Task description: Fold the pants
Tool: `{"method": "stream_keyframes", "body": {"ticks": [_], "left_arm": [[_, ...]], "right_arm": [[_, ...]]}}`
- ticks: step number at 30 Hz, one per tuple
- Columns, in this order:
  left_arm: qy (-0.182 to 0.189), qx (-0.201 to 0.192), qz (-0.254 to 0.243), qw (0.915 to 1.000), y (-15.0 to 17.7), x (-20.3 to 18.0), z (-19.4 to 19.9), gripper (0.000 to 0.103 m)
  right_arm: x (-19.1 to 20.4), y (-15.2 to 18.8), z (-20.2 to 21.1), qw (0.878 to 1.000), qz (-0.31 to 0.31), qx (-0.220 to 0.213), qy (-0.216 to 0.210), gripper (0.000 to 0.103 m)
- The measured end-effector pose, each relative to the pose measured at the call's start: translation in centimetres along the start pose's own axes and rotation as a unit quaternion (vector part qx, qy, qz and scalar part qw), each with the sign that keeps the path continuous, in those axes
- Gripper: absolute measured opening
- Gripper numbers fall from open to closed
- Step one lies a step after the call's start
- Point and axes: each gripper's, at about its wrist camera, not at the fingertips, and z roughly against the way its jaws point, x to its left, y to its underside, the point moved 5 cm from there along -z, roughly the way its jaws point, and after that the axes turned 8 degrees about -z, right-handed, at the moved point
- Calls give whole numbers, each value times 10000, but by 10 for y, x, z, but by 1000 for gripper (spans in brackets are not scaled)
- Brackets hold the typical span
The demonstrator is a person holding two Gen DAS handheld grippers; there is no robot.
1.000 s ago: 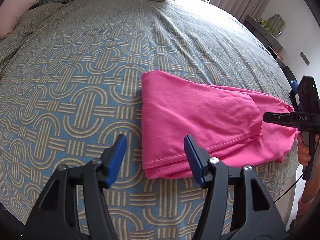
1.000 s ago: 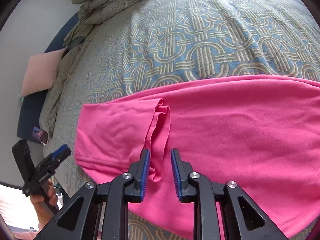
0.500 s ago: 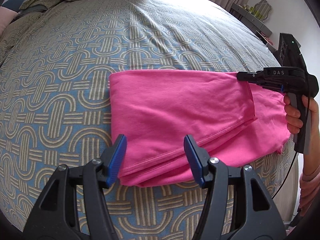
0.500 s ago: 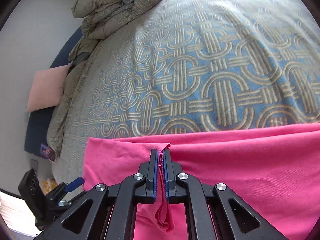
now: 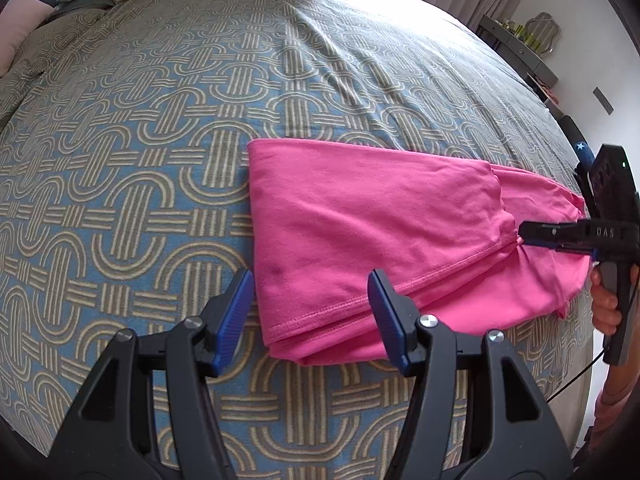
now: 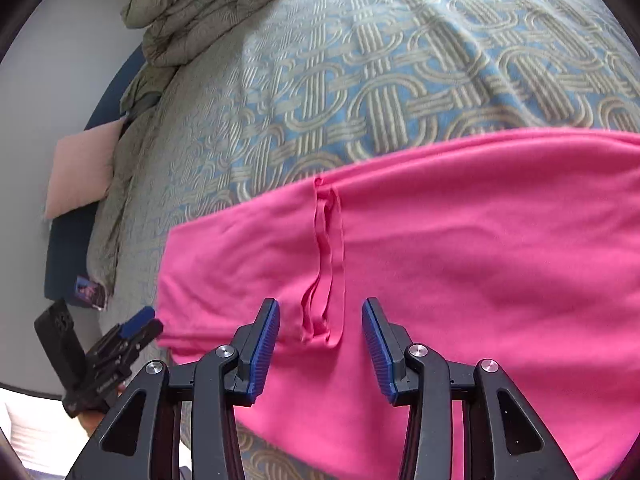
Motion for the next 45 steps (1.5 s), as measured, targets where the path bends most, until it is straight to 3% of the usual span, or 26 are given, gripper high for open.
{"method": "stream_keyframes", "body": {"ticks": [4, 9, 14, 21, 25, 31, 35, 38, 40, 45], "left_arm": [[10, -68, -16, 10000, -2, -8, 7, 60], [102, -229, -488, 9985, -13, -54, 8, 61], [481, -146, -768, 9958, -20, -105, -1, 61], [525, -200, -1439, 9880, -36, -173, -5, 61], [542, -135, -1551, 9863, -44, -196, -13, 65], [262, 30, -1584, 9870, -48, -210, -27, 66], [502, 188, -1223, 9911, -47, -211, -33, 66], [487, 190, -1233, 9910, -46, -214, -33, 66], [498, 189, -1247, 9908, -46, -215, -32, 66], [459, 252, -1212, 9912, -44, -215, -34, 66]], "right_arm": [[12, 19, 0, 9971, 452, -354, 490, 44], [22, 35, 5, 9759, 1041, -730, 1773, 43], [5, 51, 55, 9819, 703, -1245, 1245, 44], [-54, 57, 109, 9651, 121, -1897, 1802, 44], [-80, 60, 124, 9645, -266, -2032, 1663, 44], [-136, 69, 153, 9596, -1065, -2270, 1273, 44], [-185, 82, 174, 9445, -1854, -2501, 1049, 45], [-214, 87, 181, 9347, -2288, -2557, 926, 45], [-225, 88, 186, 9305, -2476, -2634, 583, 47], [-240, 78, 195, 9175, -2766, -2855, -62, 60]]}}
